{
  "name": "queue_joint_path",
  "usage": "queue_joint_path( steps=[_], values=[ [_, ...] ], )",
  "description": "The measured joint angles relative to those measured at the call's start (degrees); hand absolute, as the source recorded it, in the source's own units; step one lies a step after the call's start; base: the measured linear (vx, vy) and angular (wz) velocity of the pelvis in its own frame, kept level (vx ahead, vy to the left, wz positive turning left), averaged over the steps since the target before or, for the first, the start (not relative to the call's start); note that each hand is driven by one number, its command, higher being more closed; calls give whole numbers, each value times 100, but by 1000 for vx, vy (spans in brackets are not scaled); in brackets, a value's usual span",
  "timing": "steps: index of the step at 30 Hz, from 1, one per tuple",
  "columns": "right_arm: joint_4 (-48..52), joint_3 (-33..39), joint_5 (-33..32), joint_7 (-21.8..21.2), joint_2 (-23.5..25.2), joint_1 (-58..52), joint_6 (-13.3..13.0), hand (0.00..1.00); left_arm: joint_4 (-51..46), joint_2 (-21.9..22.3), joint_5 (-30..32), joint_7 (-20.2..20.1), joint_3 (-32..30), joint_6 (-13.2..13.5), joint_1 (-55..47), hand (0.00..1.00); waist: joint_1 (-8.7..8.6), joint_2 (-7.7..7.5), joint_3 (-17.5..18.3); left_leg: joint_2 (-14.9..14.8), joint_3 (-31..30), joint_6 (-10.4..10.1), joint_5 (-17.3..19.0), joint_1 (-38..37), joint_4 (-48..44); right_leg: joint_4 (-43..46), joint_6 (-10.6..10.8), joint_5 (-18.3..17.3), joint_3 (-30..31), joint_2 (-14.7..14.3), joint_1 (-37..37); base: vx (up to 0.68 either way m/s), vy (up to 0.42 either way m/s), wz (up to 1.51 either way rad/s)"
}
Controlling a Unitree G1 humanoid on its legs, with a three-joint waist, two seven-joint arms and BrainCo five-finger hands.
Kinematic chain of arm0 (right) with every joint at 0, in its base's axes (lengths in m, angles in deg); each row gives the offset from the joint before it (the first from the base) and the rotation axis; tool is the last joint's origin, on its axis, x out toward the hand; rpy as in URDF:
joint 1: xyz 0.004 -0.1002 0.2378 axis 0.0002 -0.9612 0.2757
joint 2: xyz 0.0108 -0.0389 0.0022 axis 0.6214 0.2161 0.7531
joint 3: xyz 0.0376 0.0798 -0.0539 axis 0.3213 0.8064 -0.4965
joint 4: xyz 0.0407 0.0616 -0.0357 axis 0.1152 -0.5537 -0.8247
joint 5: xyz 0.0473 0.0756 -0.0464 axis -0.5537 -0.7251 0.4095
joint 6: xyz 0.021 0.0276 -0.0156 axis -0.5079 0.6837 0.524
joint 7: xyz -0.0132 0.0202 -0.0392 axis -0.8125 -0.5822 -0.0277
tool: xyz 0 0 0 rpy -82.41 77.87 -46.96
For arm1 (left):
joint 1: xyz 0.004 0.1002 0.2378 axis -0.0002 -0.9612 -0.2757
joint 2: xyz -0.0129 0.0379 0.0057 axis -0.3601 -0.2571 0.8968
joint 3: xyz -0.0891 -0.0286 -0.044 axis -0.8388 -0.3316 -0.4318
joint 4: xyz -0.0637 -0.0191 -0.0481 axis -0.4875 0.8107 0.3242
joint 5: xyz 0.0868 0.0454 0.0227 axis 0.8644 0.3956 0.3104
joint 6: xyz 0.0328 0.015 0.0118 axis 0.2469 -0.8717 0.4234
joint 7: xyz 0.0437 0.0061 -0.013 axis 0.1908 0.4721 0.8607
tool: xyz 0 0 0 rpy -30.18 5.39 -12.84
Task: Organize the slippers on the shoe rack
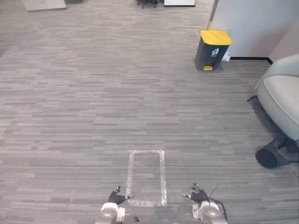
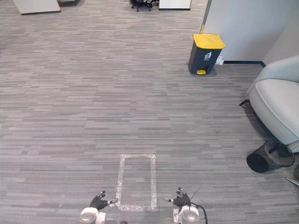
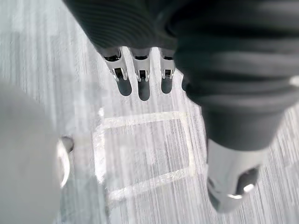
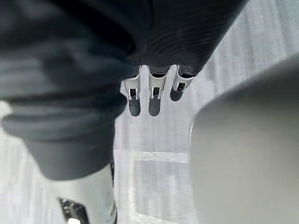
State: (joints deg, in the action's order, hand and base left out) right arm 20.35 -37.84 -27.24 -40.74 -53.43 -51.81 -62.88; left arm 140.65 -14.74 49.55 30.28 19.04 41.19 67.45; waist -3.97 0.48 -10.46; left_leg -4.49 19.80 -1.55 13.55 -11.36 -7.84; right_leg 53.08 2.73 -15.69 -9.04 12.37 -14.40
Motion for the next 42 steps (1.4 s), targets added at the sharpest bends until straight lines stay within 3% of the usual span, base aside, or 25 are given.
queue_joint_path(
  steps=[1, 3, 4, 5, 6, 10, 12, 14, 15, 18, 19, 20, 21, 22, 23, 24, 26, 28, 30, 31, 32, 34, 37, 40, 42],
  values=[
    [15, -10, 2, 0, -20, 37, -6, 0, 55, -9, 3, -4, 32, -5, 4, 0, -8, 44, -23, -108, 44, 0, 0, -91, 20, -317, -165, -149, -411, -155, -169, 493, -62, -17],
    [175, -44, -1, 13, -29, 21, -7, 0, 59, -3, 10, -16, 50, -18, 10, 0, -30, 72, -58, -209, 112, -11, 7, -255, 44, -1608, -329, -1, -914, -498, -360, 372, -86, -12],
    [192, -90, 10, 22, -24, -34, 0, 0, 60, -21, 20, -26, 121, -21, -2, 0, -31, -23, -24, -129, 144, -73, 33, -346, 63, -2493, -477, 577, -912, -622, -272, 350, -107, -15],
    [242, -38, -34, 13, -53, -33, -47, 0, 166, 48, 80, -64, 163, -43, 72, 0, -35, 34, -133, -152, 124, -284, 166, -531, 26, -2692, -799, 939, -923, -689, -171, 425, -113, -27],
    [209, -31, 7, 43, -134, 36, -37, 0, 164, 138, 135, -117, 177, -49, 141, 0, -23, 168, -155, -234, 136, -329, 136, -508, -127, -2646, -809, 825, -902, -783, -140, 491, -139, -24],
    [177, 63, -10, 53, -162, 21, -19, 0, 160, 357, 239, -201, 178, -50, 305, 0, -130, 185, -193, -522, -11, -1014, -394, -17, -1912, -2751, -793, 350, -778, -806, 318, 397, -119, -17],
    [82, 57, -15, 56, -145, 17, 17, 0, 155, 401, 237, -230, 177, -29, 267, 0, -101, 137, -208, -616, 10, -1210, -128, 184, -2642, -3133, -797, 337, -505, -882, 770, 378, -23, -53],
    [-2, 129, -24, 70, -139, 3, 21, 0, 127, 379, 227, -225, 138, 3, 215, 0, -79, 108, -203, -562, 39, -931, 213, 459, -2720, -3421, -760, 362, -208, -961, 1056, 285, 75, -95],
    [-50, 137, -24, 70, -136, 0, 67, 0, 14, 334, 220, -210, 133, 20, 178, 0, 15, 95, -165, -451, -44, -669, 422, 727, -2363, -3541, -701, 397, 281, -1014, 1129, 221, 96, -117],
    [-64, 134, -24, 69, -123, -29, 73, 0, -13, 319, 219, -184, 131, 47, 174, 0, 80, 71, -170, -255, -536, -636, 482, 951, -1734, -3668, -579, 472, 837, -1038, 1249, 174, 151, -138],
    [-67, 130, -23, 72, -118, -30, 73, 0, -20, 313, 218, -170, 128, 62, 179, 0, 89, 68, -170, -77, -1261, -641, 477, 1172, -1342, -3766, -485, 523, 1326, -1045, 1303, 229, 267, -204],
    [-74, 125, -28, 84, -121, -36, 68, 0, -56, 313, 216, -160, 132, 63, 178, 0, 93, 89, -156, 1, -1945, -629, 365, 1350, -944, -3851, -304, 573, 1760, -1072, 1329, 151, 191, -197],
    [-75, 122, -28, 89, -128, -36, 69, 0, -61, 316, 212, -157, 133, 63, 175, 0, 93, 99, -153, -5, -2088, -630, 293, 1365, -798, -3849, -260, 569, 1878, -1083, 1332, 175, 249, -170],
    [-62, 99, -28, 98, -164, -54, 65, 0, -47, 333, 190, -158, 137, 61, 155, 0, 86, 181, -118, -123, -2164, -629, -227, 1381, -553, -3825, -101, 530, 2143, -1188, 1326, 137, 314, -156],
    [-42, 32, -18, 119, -121, -125, 64, 0, 43, 286, 175, -155, 138, 59, 142, 0, 65, 147, 0, -102, -1697, -433, -306, 1278, -701, -3795, 79, 507, 2411, -1110, 1330, 153, 376, -145],
    [-41, 4, -16, 118, -97, -144, 62, 0, 55, 251, 176, -152, 140, 56, 139, 0, 60, 78, 37, -68, -1619, -406, -269, 1240, -680, -3798, 95, 515, 2413, -1074, 1320, 154, 378, -128],
    [-44, -86, -11, 96, 51, -244, 75, 0, 63, 37, 182, -148, 147, 48, 73, 0, 83, -238, 187, 107, -1120, -268, -207, 1099, -509, -3827, 242, 541, 2636, -860, 1174, 114, 250, -99],
    [-38, -86, -11, 94, 125, -258, 76, 0, 101, -36, 187, -151, 155, 41, 81, 0, 69, -327, 220, 217, -767, -159, -226, 1009, -381, -3835, 355, 651, 2695, -754, 992, 101, 197, -86],
    [-44, -110, -2, 78, 121, -192, 78, 0, 144, -34, 187, -146, 156, 36, 130, 0, 72, -243, 176, 237, -281, -123, -241, 802, -217, -3760, 371, 799, 2349, -690, 832, 96, 171, -103],
    [-35, -165, 8, 58, 71, -172, 74, 0, 169, -33, 185, -142, 166, 23, 125, 0, 65, -163, 132, 231, -92, -121, -242, 693, -173, -3711, 331, 846, 1804, -619, 798, 61, 114, -99],
    [-30, -204, 0, 58, 48, -155, 71, 0, 169, -33, 183, -139, 187, 10, 118, 0, 59, -123, 132, 232, 68, -121, -242, 624, -128, -3650, 308, 844, 1192, -503, 739, 44, 70, -95],
    [-34, -209, 6, 60, -16, -71, 76, 0, 168, -13, 181, -122, 204, 4, 175, 0, 44, -21, 84, 205, 410, -120, -241, 496, -46, -3342, -47, 750, -875, -90, 628, 47, 19, -79],
    [-39, -203, 11, 75, -116, -11, 60, 0, 166, 82, 181, -125, 192, -5, 209, 0, 57, 93, 29, 118, 634, -121, -241, 367, 1, -3101, -338, 788, -2288, 125, 595, 71, -78, -66],
    [-102, -16, 30, 115, -149, 16, 62, 0, 172, 254, 191, -183, 193, -61, 174, 0, 66, 264, 30, 43, 819, -173, -271, 190, 63, -3385, -410, 766, -2118, -152, 676, 59, -65, -64],
    [-136, 18, 26, 165, -152, 17, 62, 0, 164, 281, 189, -229, 152, -77, 179, 0, 86, 236, 14, -108, 969, -230, -250, 273, -371, -3598, -444, 810, -1887, -324, 734, 37, -121, -58]
  ],
)
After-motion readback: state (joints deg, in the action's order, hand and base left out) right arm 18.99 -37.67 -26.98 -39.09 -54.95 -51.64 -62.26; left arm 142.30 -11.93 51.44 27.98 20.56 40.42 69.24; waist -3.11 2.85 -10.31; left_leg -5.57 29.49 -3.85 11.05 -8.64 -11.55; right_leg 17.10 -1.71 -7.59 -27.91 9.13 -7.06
